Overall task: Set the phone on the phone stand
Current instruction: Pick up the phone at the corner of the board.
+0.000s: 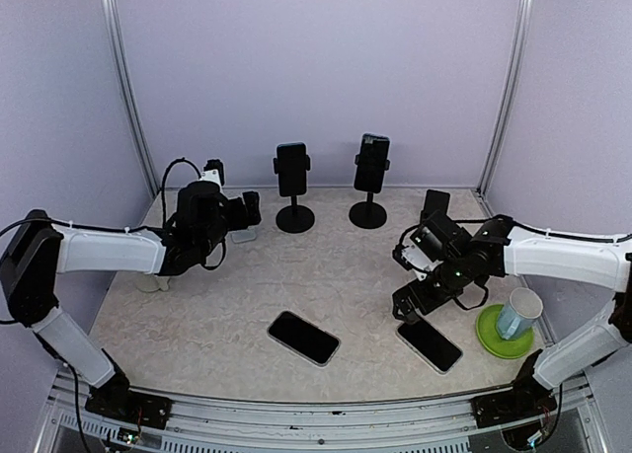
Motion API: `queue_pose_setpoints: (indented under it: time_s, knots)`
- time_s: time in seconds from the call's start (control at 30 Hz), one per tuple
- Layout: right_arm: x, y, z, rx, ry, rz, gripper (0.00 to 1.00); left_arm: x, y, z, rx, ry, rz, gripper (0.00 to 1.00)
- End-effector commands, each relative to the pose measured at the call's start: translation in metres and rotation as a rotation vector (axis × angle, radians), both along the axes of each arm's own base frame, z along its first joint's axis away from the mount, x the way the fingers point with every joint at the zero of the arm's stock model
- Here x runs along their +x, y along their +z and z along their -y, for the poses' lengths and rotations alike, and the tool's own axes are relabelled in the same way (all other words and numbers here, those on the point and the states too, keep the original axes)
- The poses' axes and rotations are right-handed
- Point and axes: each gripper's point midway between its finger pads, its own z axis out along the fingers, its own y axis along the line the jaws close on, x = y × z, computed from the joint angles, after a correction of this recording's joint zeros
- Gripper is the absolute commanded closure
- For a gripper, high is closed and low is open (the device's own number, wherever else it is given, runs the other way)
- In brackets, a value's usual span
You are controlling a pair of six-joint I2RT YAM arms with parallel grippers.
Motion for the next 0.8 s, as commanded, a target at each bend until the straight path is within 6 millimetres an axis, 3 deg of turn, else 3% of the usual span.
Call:
queue_pose_setpoints:
  time_s: [0.0,0.27,0.4,0.77]
  knots:
    - [-0.009,-0.011,0.011,-0.106,0.0,-0.076,0.0,-0.04,0.017,0.013,-0.027,-0.028,0.034,0.01]
    - [-0.016,-0.031,0.012,-0.178,0.059,-0.155,0.0,-0.101,0.019,0.022,-0.069,-0.083,0.028,0.01]
    - [-0.02,-0.044,0.012,-0.2,0.075,-0.192,0.0,-0.122,0.021,0.02,-0.056,-0.08,0.031,0.01]
    - [-0.027,-0.063,0.014,-0.247,0.092,-0.252,0.0,-0.145,0.016,0.006,-0.045,-0.067,0.03,0.01]
